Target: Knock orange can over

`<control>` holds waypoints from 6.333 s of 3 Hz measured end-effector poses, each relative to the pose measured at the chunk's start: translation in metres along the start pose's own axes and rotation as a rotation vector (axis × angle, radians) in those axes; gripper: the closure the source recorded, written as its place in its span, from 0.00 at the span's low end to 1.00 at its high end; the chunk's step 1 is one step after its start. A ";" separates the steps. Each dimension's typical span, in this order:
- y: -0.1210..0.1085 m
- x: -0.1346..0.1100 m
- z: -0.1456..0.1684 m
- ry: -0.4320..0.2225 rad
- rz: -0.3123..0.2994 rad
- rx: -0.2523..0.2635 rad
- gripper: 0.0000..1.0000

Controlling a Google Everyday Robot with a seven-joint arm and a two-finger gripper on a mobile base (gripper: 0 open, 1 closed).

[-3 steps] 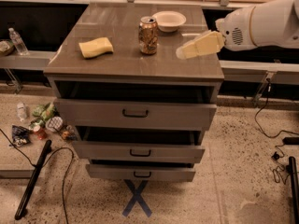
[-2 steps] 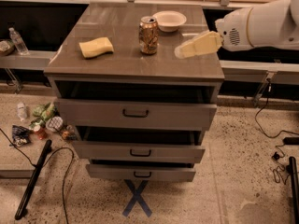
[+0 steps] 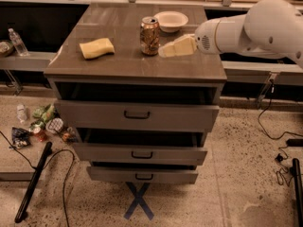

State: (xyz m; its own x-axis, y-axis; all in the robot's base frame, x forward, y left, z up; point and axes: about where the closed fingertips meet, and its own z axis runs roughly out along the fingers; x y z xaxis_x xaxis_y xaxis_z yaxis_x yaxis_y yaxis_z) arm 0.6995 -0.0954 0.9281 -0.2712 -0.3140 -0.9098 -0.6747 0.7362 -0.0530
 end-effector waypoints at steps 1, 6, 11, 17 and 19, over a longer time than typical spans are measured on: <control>-0.006 -0.003 0.023 -0.035 0.009 0.022 0.00; -0.010 -0.017 0.150 -0.145 0.031 -0.103 0.65; -0.033 0.023 0.090 0.695 -0.385 -0.142 1.00; -0.024 0.040 0.097 0.804 -0.432 -0.180 0.00; -0.050 0.027 0.061 0.752 -0.341 -0.093 0.00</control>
Offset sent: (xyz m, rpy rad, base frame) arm 0.0718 0.0370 -0.0119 0.0734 -0.0951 -0.0079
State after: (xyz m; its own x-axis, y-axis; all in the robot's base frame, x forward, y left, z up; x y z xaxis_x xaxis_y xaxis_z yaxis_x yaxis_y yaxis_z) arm 0.7677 -0.1047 0.8809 -0.4064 -0.8520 -0.3301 -0.8477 0.4864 -0.2117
